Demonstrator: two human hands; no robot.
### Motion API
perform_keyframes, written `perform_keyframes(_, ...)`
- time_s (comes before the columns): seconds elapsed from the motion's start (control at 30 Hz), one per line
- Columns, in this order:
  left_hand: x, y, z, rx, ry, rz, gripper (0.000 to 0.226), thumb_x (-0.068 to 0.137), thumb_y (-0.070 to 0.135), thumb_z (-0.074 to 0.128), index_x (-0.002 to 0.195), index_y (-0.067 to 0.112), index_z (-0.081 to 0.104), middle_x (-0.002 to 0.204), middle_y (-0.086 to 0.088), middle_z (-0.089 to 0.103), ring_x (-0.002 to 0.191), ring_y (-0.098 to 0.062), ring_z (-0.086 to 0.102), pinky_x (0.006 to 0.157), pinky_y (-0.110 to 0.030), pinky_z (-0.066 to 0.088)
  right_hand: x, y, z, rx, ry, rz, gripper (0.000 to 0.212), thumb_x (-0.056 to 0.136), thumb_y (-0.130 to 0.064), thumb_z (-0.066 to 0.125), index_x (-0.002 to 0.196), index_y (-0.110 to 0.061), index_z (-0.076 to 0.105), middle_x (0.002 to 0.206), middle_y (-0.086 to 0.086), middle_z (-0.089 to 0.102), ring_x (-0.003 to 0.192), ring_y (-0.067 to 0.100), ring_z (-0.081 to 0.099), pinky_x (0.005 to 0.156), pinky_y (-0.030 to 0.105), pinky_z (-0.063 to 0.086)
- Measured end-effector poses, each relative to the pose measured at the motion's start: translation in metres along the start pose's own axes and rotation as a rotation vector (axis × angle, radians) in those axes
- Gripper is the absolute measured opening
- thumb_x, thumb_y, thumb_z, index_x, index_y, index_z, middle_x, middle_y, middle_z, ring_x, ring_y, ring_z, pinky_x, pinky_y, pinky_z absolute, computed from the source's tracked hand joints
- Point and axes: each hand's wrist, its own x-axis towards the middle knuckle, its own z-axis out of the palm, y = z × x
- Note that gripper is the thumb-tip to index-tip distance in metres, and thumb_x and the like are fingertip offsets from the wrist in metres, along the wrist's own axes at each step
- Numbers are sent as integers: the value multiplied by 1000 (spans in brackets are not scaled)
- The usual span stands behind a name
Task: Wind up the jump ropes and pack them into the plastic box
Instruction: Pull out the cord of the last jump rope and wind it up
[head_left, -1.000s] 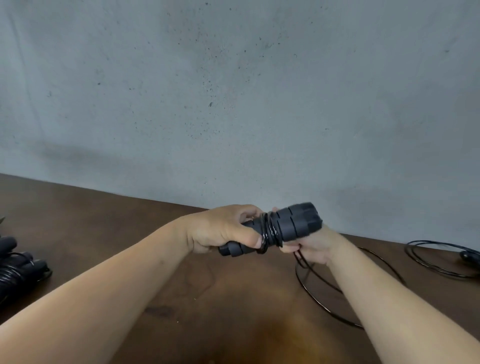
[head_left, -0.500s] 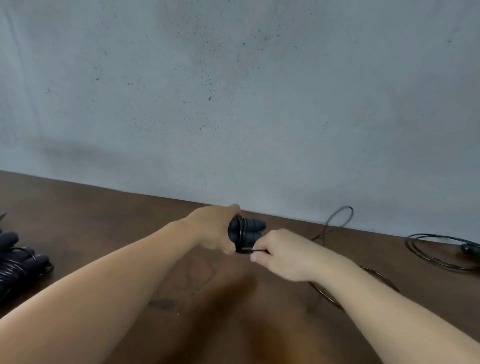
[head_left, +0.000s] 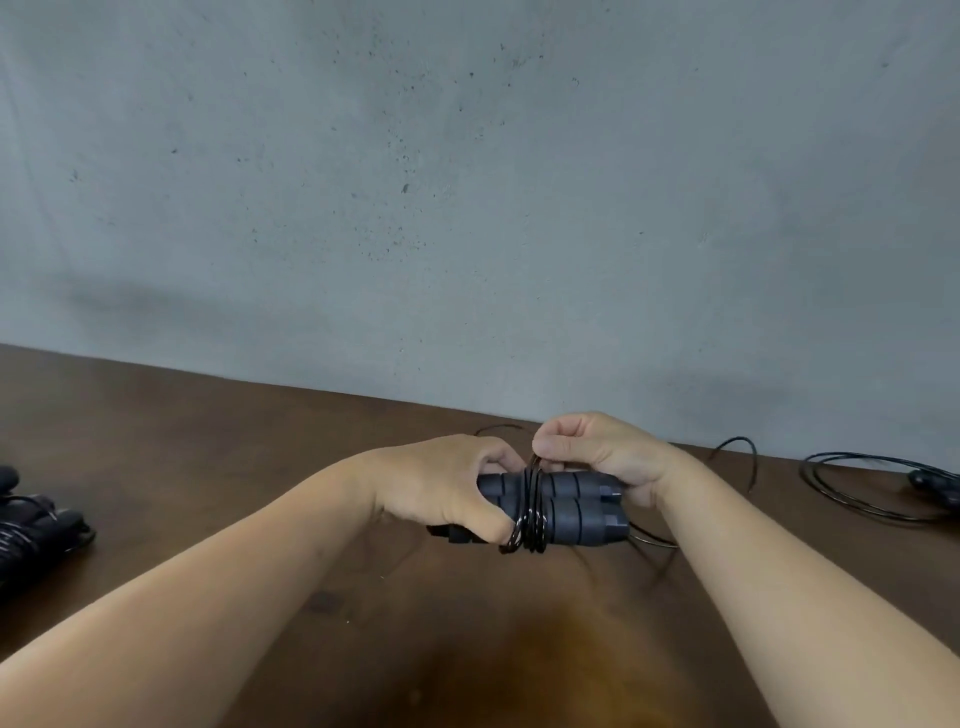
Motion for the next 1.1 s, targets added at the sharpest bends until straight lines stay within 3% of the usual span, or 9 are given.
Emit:
perform_keyframes(0.07,1,-6,2,-200,2,18,62,59,22,74,116,19,52,94,5,70,80,-13,63,73,-30,50,1,13,1,206,-8,-1,9,81,-16,74,76,-14,67,70,2,61,60,13,56,55,23,46)
perform_keyframes(0.13,7,-11,3,-423,63,59,74,56,24,75,124,12,50,105,-5,69,90,-19,63,84,-36,48,1,21,5,351,21,-59,22,91,-2,58,74,-14,66,66,1,52,53,9,42,48,19,26)
perform_keyframes(0.23,18,-13,3,-573,222,68,80,53,26,76,129,14,53,108,-7,68,91,-17,64,83,-32,49,0,23,20,254,67,-71,31,102,-7,39,82,-10,61,61,0,44,46,7,23,47,25,10)
perform_keyframes(0.4,19,-17,-7,-199,484,11,33,71,15,73,102,25,69,76,12,67,61,-4,58,57,-16,45,-11,33,45,-228,155,93,33,105,-31,39,104,-10,64,58,-4,47,45,10,31,47,26,21)
perform_keyframes(0.5,23,-27,-3,43,500,-54,34,64,24,72,98,23,64,75,12,65,62,-10,57,57,-21,46,-13,25,51,-733,134,124,27,104,-31,39,89,-18,57,72,-4,55,54,8,47,52,21,34)
perform_keyframes(0.6,30,-32,4,284,483,-84,34,63,29,71,92,27,54,76,9,61,70,-15,58,60,-28,44,-14,12,47,-1209,115,77,24,101,-29,43,98,-12,60,90,3,63,71,18,54,60,28,41)
perform_keyframes(0.83,29,-8,3,660,197,-124,42,66,36,73,97,40,46,77,12,58,74,-15,56,62,-28,44,-15,-53,22,-1346,89,36,16,79,-41,78,81,-26,74,65,-12,59,62,6,53,53,22,37)
perform_keyframes(1.0,14,4,-12,288,-129,-64,39,62,29,71,91,52,57,86,9,67,74,-11,60,71,-30,47,-7,-57,-1,-1205,69,62,39,62,-59,83,71,-23,72,63,-10,57,64,7,51,59,22,38)
perform_keyframes(1.1,3,-3,-21,-10,-249,4,56,68,20,69,120,37,61,101,9,69,88,-13,62,81,-28,49,-7,-51,-12,-1027,87,-4,41,71,-59,77,67,-19,70,62,-10,57,63,4,51,62,20,38)
